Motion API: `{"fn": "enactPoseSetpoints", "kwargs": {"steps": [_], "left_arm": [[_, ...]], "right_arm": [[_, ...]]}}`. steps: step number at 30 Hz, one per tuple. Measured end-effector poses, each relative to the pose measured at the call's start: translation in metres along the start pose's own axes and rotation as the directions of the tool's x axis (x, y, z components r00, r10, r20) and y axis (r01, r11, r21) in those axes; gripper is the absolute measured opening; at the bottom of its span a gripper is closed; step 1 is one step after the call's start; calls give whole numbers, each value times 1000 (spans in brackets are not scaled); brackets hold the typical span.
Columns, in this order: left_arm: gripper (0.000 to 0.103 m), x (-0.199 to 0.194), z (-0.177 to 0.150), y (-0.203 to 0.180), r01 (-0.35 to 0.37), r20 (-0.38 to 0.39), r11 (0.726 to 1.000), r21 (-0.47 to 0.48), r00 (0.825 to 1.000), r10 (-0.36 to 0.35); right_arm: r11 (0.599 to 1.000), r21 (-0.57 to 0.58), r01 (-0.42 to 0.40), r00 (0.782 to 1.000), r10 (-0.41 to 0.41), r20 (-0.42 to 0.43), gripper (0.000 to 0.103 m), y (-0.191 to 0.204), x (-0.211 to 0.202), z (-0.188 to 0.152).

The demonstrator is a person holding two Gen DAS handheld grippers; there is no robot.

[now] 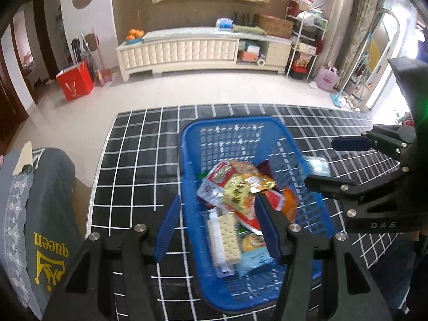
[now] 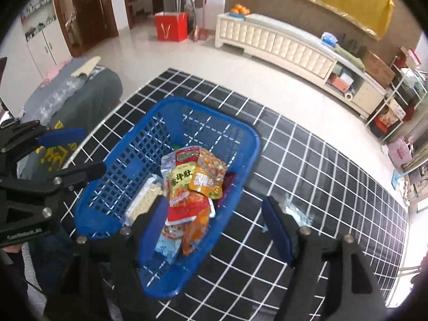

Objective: Organize snacks
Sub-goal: 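Move the left tool to the clear blue-striped bag on the mat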

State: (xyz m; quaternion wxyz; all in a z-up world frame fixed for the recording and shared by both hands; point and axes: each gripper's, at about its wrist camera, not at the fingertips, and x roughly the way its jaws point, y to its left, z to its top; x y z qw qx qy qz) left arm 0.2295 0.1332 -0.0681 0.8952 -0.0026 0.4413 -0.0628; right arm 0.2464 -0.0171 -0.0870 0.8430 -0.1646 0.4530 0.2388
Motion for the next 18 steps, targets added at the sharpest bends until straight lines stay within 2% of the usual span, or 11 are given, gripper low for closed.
{"fn": "enactPoseSetpoints", "kwargs": {"steps": [6, 12, 18], "left_arm": [[55, -28, 3, -38, -23, 48, 998, 59, 999, 20], [55, -54, 8, -80, 9, 97, 995, 101, 995, -19], [55, -55, 10, -124, 7, 114, 987, 161, 993, -26]], "right_arm": [[999, 40, 23, 998, -25, 57, 77, -22, -38, -22], [992, 123, 38, 995, -49, 92, 78, -59, -66, -54], [978, 203, 58, 992, -80, 101, 78, -100, -80, -84]]}}
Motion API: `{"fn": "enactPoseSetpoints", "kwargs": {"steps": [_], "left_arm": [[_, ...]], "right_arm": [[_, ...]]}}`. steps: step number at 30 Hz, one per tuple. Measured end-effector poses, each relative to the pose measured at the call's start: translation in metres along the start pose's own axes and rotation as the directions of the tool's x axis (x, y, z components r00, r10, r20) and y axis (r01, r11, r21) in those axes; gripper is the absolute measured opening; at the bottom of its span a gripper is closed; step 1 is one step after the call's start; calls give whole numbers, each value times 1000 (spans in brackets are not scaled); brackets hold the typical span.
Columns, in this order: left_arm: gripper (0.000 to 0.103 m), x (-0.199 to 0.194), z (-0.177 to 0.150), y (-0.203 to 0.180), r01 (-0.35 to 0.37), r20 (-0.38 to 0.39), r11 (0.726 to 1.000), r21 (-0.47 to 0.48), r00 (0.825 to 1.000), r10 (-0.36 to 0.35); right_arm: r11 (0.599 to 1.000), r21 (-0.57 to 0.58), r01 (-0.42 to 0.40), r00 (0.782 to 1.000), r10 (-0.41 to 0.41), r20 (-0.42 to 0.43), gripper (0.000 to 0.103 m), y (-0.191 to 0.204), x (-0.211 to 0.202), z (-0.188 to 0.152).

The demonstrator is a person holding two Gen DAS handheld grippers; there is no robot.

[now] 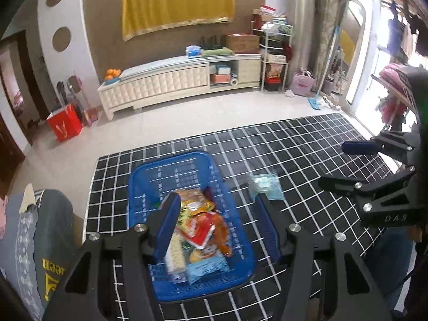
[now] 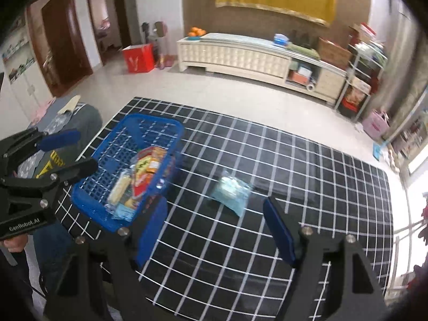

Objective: Organize snacks
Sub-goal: 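Move the left tool to the clear blue-striped bag on the mat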

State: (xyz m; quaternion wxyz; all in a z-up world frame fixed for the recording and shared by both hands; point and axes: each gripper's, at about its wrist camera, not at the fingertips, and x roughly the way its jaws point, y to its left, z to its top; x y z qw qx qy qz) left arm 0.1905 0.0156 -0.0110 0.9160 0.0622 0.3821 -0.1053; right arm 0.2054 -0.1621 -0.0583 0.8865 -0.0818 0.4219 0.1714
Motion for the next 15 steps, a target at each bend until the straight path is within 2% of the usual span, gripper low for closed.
{"fn": "enactPoseSetpoints", "kwargs": {"steps": [6, 10, 12, 15], "left_arm": [[55, 18, 7, -49, 23, -28, 997, 72, 999, -21], [55, 32, 10, -78, -3, -42, 993, 116, 999, 8], [58, 38, 12, -88, -4, -46, 993, 116, 999, 9], [68, 56, 14, -98, -16, -75, 995, 103, 997, 24]], "right_arm": [[998, 60, 8, 1000, -8, 0, 78, -36, 1, -16], [997, 72, 15, 1000, -15, 5, 78, -56, 6, -25], [996, 88, 11, 1000, -11, 7, 79, -65, 12, -28], [995, 101, 12, 1000, -12, 3, 79, -78, 23, -34]]}}
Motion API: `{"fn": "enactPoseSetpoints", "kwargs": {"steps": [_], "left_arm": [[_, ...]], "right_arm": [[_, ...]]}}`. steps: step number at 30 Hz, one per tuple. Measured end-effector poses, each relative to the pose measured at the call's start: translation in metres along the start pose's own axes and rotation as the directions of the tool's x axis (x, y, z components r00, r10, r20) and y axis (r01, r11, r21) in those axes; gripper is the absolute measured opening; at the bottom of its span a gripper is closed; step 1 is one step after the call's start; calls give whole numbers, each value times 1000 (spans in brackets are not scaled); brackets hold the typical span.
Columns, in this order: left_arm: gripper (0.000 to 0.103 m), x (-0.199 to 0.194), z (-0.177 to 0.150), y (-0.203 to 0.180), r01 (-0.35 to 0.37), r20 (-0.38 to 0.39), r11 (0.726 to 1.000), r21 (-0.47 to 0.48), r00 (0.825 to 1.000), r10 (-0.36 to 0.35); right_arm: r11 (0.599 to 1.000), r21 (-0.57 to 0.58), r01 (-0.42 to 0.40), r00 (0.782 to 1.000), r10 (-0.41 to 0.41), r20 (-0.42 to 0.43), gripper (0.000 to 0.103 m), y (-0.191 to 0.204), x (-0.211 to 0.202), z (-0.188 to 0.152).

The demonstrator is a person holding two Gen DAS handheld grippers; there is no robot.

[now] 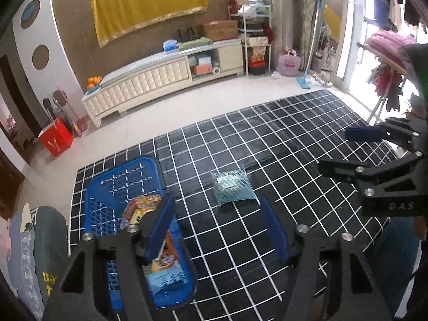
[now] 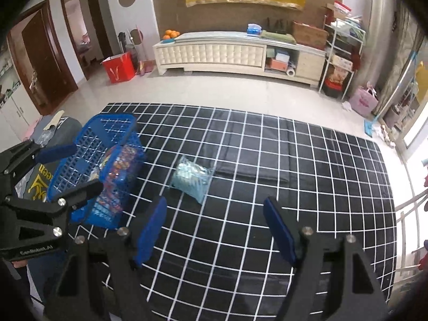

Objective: Organize snacks
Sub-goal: 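Move the left tool to the clear blue-striped bag on the mat, then grasp the clear blue-striped bag with the left tool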

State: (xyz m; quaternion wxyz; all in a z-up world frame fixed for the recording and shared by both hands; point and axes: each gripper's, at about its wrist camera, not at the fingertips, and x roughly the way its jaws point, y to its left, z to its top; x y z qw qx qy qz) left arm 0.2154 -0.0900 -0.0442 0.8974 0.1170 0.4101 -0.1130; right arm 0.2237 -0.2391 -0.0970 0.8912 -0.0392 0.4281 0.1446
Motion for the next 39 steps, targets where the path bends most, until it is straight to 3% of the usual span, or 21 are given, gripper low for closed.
{"fn": "enactPoseSetpoints", "kwargs": {"steps": [4, 6, 9, 11, 14, 19, 24, 33, 39], "left_arm": [[73, 28, 9, -10, 22, -54, 1000, -18, 998, -23], [83, 38, 12, -12, 33, -69, 999, -39, 997, -36], [91, 57, 17, -21, -16, -89, 1000, -22, 996, 14], [103, 73, 19, -30, -48, -112, 999, 6, 992, 49], [103, 94, 21, -39, -66, -139, 997, 40, 988, 71], [103, 131, 22, -40, -70, -198, 998, 7, 978, 70], [103, 164, 24, -40, -94, -234, 996, 1, 968, 91], [103, 214, 29, -49, -54, -299, 998, 9, 953, 54], [103, 241, 28, -38, -13, -338, 998, -55, 941, -6]], "right_arm": [[999, 18, 40, 999, -40, 3, 87, -15, 16, -2], [998, 42, 48, 999, -48, -2, 94, -25, 27, -3], [996, 73, 56, 998, -55, -22, 103, -38, 42, -4], [993, 89, 77, 997, -74, -33, 103, -46, 52, -4], [987, 121, 103, 992, -93, -85, 103, -62, 75, -6], [980, 149, 129, 986, -111, -125, 103, -79, 104, -11], [981, 168, 101, 991, -85, -100, 103, -90, 119, -17], [982, 162, 93, 989, -72, -128, 103, -93, 139, -16], [979, 165, 121, 983, -95, -158, 103, -99, 149, -17]]}}
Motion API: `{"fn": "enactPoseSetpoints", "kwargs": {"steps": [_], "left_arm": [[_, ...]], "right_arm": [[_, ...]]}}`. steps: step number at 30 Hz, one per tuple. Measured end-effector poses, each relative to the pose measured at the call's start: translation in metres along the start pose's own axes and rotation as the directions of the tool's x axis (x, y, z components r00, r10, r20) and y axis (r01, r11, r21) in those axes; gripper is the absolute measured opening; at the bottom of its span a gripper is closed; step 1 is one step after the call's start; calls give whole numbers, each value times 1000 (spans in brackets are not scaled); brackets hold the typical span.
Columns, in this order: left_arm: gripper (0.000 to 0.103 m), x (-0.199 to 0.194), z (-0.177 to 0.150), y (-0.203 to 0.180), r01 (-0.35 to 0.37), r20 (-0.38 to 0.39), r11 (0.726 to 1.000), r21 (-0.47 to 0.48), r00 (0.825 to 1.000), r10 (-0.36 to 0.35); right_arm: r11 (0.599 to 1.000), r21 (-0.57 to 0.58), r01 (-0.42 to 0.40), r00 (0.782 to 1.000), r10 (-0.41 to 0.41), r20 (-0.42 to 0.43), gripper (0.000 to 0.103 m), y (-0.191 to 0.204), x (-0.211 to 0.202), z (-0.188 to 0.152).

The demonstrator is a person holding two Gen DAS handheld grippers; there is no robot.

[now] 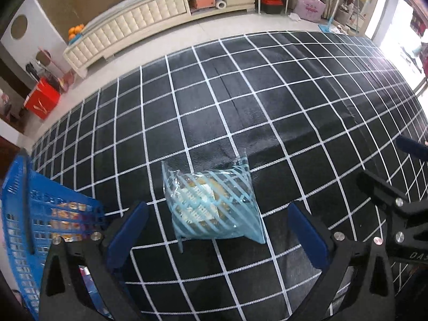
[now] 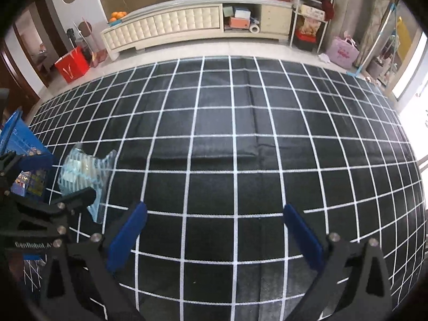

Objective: Organize snacks
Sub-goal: 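Grasp the clear blue-striped bag with the left tool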

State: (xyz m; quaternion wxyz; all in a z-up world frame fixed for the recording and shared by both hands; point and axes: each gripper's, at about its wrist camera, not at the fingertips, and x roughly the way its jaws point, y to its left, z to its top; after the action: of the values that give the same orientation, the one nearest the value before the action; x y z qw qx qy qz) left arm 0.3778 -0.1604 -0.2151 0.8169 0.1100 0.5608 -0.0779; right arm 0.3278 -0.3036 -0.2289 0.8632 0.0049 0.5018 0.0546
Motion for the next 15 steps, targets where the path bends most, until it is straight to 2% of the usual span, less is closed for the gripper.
{"fn": "enactPoseSetpoints", "kwargs": {"steps": [4, 8, 12, 13, 14, 15], "left_arm": [[103, 14, 3, 5, 15, -21, 1000, -16, 1000, -15], [103, 21, 4, 4, 20, -28, 1000, -9, 999, -20], [102, 29, 9, 0, 47, -34, 999, -20, 998, -48], [99, 33, 14, 4, 50, -35, 999, -18, 998, -51], [89, 35, 14, 3, 46, -38, 999, -13, 998, -47], [86, 38, 14, 3, 27, -38, 1000, -9, 999, -27]], "right_arm": [[998, -30, 63, 998, -63, 4, 103, 4, 5, -1], [1000, 8, 6, 1000, -6, -23, 103, 0, 14, -2], [999, 33, -17, 999, 19, -39, 103, -2, 17, -1], [999, 35, -17, 999, 18, -40, 103, -2, 17, -1], [999, 35, -15, 999, 16, -41, 103, -1, 17, -1], [999, 35, -12, 999, 13, -43, 103, -1, 17, -1]]}}
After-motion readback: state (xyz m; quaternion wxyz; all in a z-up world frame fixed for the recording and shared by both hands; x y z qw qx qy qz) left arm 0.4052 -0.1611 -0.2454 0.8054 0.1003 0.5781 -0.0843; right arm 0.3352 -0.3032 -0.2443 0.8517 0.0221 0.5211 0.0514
